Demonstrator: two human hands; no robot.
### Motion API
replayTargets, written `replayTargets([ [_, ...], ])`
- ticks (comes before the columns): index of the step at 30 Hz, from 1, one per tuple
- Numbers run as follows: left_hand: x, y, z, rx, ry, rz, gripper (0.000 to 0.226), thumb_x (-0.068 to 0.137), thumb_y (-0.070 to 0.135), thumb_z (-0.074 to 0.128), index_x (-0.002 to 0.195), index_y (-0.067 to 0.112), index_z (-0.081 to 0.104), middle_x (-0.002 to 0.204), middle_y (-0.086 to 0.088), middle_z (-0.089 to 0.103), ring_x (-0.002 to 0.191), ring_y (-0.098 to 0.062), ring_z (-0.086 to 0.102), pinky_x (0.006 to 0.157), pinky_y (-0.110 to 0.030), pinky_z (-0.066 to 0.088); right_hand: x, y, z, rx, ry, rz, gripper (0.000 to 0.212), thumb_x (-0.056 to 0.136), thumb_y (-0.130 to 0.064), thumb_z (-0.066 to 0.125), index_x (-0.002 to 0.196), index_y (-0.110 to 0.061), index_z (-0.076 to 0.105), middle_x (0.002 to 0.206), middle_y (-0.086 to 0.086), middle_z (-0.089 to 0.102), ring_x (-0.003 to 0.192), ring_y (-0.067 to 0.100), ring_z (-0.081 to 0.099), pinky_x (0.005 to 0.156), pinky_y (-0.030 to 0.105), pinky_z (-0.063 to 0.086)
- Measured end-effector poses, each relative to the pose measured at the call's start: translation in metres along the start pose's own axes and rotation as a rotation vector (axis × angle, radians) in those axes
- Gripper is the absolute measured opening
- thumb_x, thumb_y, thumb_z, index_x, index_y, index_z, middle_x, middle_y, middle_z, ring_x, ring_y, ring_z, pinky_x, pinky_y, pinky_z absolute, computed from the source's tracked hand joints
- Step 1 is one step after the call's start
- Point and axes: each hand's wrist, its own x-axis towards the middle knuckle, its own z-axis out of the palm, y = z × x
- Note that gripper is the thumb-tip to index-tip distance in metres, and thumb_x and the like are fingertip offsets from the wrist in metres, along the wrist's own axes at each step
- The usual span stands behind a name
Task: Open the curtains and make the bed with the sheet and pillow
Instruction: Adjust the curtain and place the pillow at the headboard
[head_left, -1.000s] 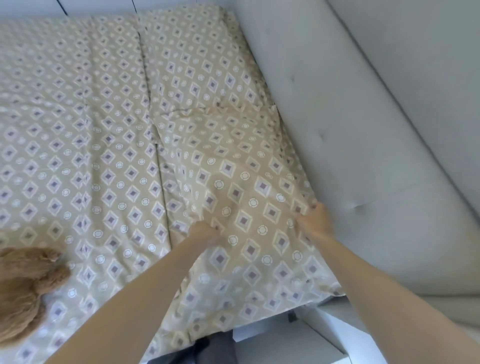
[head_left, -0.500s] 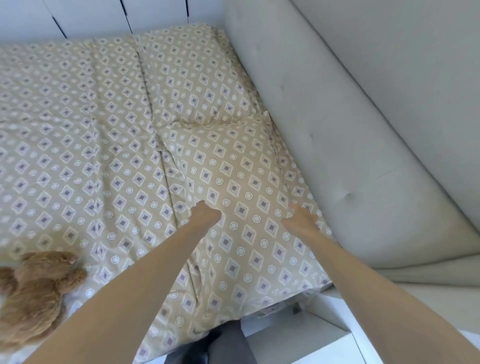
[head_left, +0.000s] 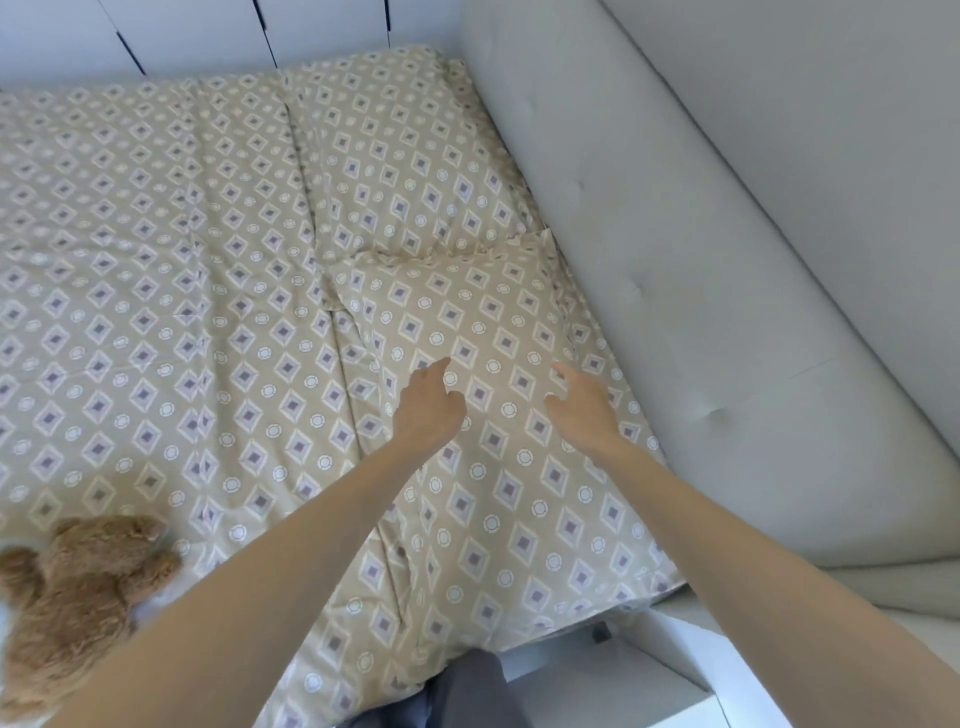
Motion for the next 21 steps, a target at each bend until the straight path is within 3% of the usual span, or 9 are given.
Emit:
replayTargets([
  [3,0.028,-0.002,0.025,0.081,0.038,-0.014,0.055,0.097,0.015,0.037,0.150,0.021,0.022,0.157,-0.006,0.018,0.143,-0.027,0.020,0.109,-0.047,0.030,0.032,0.004,0.012,-0.190,-0.032,-0.112,0.058,0.093,-0.017,0.042,0.149,-0.021,0.029,0.154,0.000,0.030,0.141,0.023,0.027,0.113,0.042,0.029],
  [6,0.066,-0.006,0.048,0.166,0.066,0.007,0.058,0.098,0.019,0.036,0.151,0.022,0.014,0.160,-0.001,0.006,0.147,-0.029,0.002,0.114,-0.052,0.021,0.073,0.008,0.026,-0.360,-0.050,-0.193,0.057,0.098,-0.019,0.038,0.152,-0.022,0.020,0.160,0.002,0.015,0.146,0.024,0.013,0.118,0.041,0.017],
  [10,0.122,-0.012,0.070,0.210,0.159,-0.007,0.058,0.100,0.023,0.033,0.152,0.024,0.009,0.161,0.002,-0.002,0.147,-0.030,-0.007,0.117,-0.053,0.012,0.120,0.006,0.047,-0.390,0.029,-0.308,0.057,0.098,-0.018,0.035,0.152,-0.025,0.018,0.161,0.002,0.010,0.148,0.023,0.005,0.120,0.046,0.010],
  [14,0.153,-0.027,0.100,0.287,0.304,0.078,0.055,0.101,0.025,0.028,0.151,0.034,0.009,0.160,0.004,-0.004,0.147,-0.029,-0.010,0.116,-0.054,0.004,0.147,0.016,0.071,-0.414,0.254,-0.390,0.055,0.102,-0.026,0.033,0.152,-0.035,0.013,0.161,-0.003,0.006,0.148,0.028,0.000,0.114,0.058,-0.004],
  [16,0.160,-0.043,0.124,0.323,0.203,0.077,0.053,0.102,0.030,0.023,0.151,0.038,0.004,0.160,0.004,-0.011,0.146,-0.027,-0.015,0.116,-0.055,0.000,0.157,0.041,0.090,-0.458,0.181,-0.330,0.053,0.102,-0.038,0.026,0.150,-0.045,0.003,0.161,-0.008,-0.002,0.148,0.031,-0.008,0.109,0.065,-0.006],
  [19,0.171,-0.075,0.153,0.368,-0.033,0.011,0.051,0.102,0.039,0.014,0.148,0.042,-0.007,0.159,0.005,-0.019,0.146,-0.022,-0.020,0.116,-0.055,-0.007,0.167,0.088,0.119,-0.566,-0.129,-0.175,0.050,0.099,-0.053,0.009,0.144,-0.053,-0.014,0.157,-0.016,-0.020,0.146,0.028,-0.020,0.109,0.070,0.001],
  [21,0.173,-0.081,0.156,0.377,0.050,0.054,0.051,0.102,0.039,0.015,0.149,0.041,-0.004,0.159,0.005,-0.015,0.147,-0.022,-0.016,0.116,-0.056,-0.006,0.171,0.096,0.121,-0.565,-0.120,-0.176,0.051,0.099,-0.053,0.009,0.145,-0.051,-0.013,0.158,-0.015,-0.017,0.147,0.028,-0.017,0.111,0.068,0.003],
])
